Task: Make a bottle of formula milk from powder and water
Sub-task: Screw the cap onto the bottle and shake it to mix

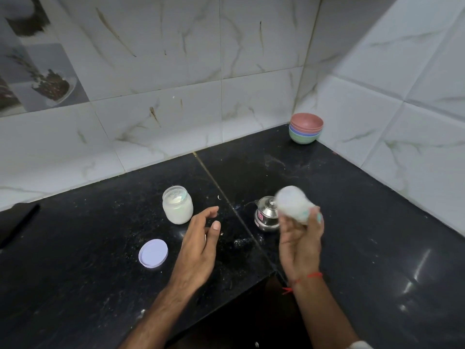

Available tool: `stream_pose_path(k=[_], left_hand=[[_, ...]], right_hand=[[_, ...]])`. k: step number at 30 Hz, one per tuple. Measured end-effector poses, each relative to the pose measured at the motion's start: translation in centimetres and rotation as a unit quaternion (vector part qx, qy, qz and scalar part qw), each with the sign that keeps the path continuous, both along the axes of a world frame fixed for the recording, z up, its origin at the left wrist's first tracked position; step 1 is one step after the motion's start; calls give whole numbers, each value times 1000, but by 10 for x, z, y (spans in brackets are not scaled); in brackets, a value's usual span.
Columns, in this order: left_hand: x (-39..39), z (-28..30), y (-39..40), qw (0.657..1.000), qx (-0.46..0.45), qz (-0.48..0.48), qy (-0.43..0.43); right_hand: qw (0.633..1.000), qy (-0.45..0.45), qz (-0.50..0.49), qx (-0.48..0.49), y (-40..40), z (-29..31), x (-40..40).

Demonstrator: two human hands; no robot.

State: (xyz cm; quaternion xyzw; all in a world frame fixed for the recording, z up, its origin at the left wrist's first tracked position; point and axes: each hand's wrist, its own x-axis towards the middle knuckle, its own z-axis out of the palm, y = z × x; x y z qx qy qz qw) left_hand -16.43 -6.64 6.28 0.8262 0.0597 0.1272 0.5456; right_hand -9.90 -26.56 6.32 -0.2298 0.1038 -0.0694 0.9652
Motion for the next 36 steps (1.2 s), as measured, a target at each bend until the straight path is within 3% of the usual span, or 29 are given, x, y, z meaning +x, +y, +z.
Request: stream_pose_path(k=[1, 3, 4, 5, 7, 9, 11, 13, 14, 15, 16, 17, 18, 19, 21, 22, 23, 25, 27, 28, 29, 31, 32, 33, 34, 36], left_hand=[[0, 0, 0, 1000, 0, 0, 1], [2, 1, -1, 1000, -1, 0, 1], [2, 3, -1, 1000, -1, -1, 2], [2, 4, -1, 1000, -3, -2, 2], [3, 6, 0, 1000, -4, -3, 1], [3, 5, 3, 1000, -5, 3, -1], [3, 4, 4, 1000, -5, 10, 0], [3, 3, 3, 1000, -5, 8, 3], [3, 3, 2, 1000, -5, 6, 3], [4, 4, 1, 1000, -3, 3, 3], [4, 4, 0, 1000, 1, 0, 4], [4, 5, -2, 1000, 6, -5, 6], [5, 6, -2, 1000, 11, -9, 7], [4, 7, -3, 1000, 12, -11, 5], [5, 8, -2, 1000, 3, -7, 0], [4, 8, -1, 1000, 0, -5, -1], [4, 7, 0, 1000, -2, -4, 0], [3, 6, 1, 1000, -2, -2, 4], [3, 5, 2, 1000, -3, -2, 5], [3, 5, 1, 1000, -2, -3, 5], [3, 5, 0, 1000, 0, -4, 5], [4, 6, -1, 1000, 6, -10, 6], [4, 6, -2, 1000, 9, -13, 7], [4, 7, -2, 1000, 10, -15, 6], [4, 7, -3, 1000, 9, -14, 4], [4, 8, -2, 1000, 1, -8, 0]], right_hand=[[992, -32, 46, -113, 4, 0, -7], [920, -133, 192, -314, 7, 5, -18], [880, -176, 246, -365, 7, 6, -21], [868, -186, 261, -380, 5, 8, -21], [924, -146, 178, -306, 2, 12, -14], [987, -65, 52, -136, -3, 9, 0], [998, -44, -8, -31, -8, 5, 11], [991, -64, 25, -113, -11, 0, 12], [968, -103, 72, -218, -11, 0, 9], [917, -160, 144, -337, -10, 0, 5], [841, -220, 231, -436, -8, 1, 1], [770, -263, 301, -497, -6, 1, -2], [740, -277, 331, -516, -7, 2, -2], [754, -270, 315, -509, -7, 4, 0], [873, -188, 178, -413, -8, 6, 6], [938, -127, 102, -305, -9, 6, 12], [978, -76, 33, -189, -9, 5, 18], [998, -39, -30, -39, -5, 3, 22], [991, -43, 12, -125, -1, 3, 14], [966, -86, 67, -233, -2, 2, 9], [910, -153, 146, -357, -3, 1, 3], [740, -258, 312, -537, -3, 2, -5], [700, -273, 349, -560, -4, 2, -6], [708, -272, 337, -558, -4, 4, -4], [759, -258, 278, -529, -3, 5, -3], [912, -150, 114, -364, -2, 9, 6]])
